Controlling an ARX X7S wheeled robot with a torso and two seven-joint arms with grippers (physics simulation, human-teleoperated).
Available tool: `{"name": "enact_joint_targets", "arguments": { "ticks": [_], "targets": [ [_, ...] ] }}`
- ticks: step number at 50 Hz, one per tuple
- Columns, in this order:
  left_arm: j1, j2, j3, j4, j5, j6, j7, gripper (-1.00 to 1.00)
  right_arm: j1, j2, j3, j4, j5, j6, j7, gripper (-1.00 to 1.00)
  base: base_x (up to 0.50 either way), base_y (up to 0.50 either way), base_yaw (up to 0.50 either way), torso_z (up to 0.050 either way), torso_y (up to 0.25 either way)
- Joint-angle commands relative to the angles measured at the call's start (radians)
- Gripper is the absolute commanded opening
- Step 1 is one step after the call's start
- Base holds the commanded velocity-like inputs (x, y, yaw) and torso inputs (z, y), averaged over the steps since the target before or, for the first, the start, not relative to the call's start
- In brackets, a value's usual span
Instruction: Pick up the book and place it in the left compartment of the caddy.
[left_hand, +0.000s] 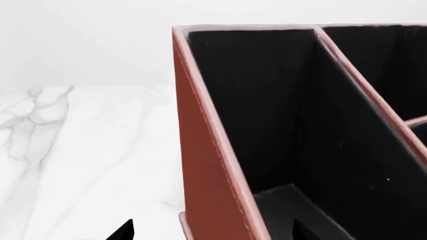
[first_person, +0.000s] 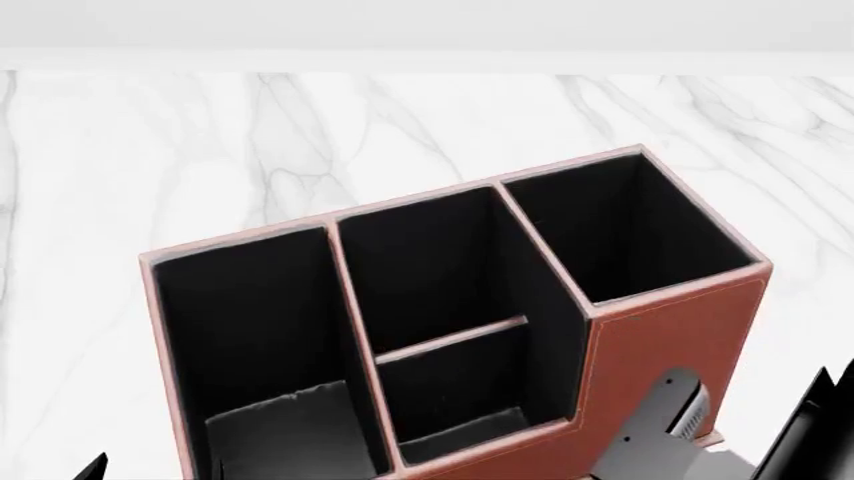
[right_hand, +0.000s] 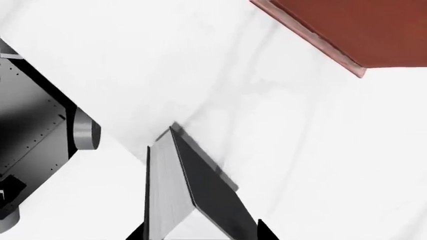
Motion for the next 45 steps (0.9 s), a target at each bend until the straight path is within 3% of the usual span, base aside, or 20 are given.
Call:
{"name": "enact_joint_targets", "arguments": {
  "ticks": [1, 18, 27, 45],
  "targets": [
    [0.006, 0.017, -0.021, 0.000, 0.002, -0.005, 0.027, 1.00, -0.047, -0.007, -0.008, -0.010, -0.025, -0.015, -0.034, -1.00, 0.00, 0.00, 0.00, 0.000, 0.000],
    [0.006, 0.013, -0.012, 0.004, -0.003, -0.006, 0.024, 1.00, -0.061, -0.020, -0.016, -0.014, -0.062, -0.056, -0.035, -1.00, 0.00, 0.00, 0.00, -0.002, 0.000],
    [0.004, 0.011, -0.010, 0.002, -0.004, -0.002, 0.020, 1.00, -0.107, -0.024, 0.082, 0.083, 0.033, -0.140, 0.098, -1.00, 0.00, 0.00, 0.00, -0.002, 0.000],
    [0.006, 0.007, -0.003, 0.005, -0.003, 0.004, 0.013, 1.00, -0.167, -0.030, 0.148, 0.126, 0.091, -0.255, 0.128, -1.00, 0.00, 0.00, 0.00, -0.002, 0.000]
  ]
}}
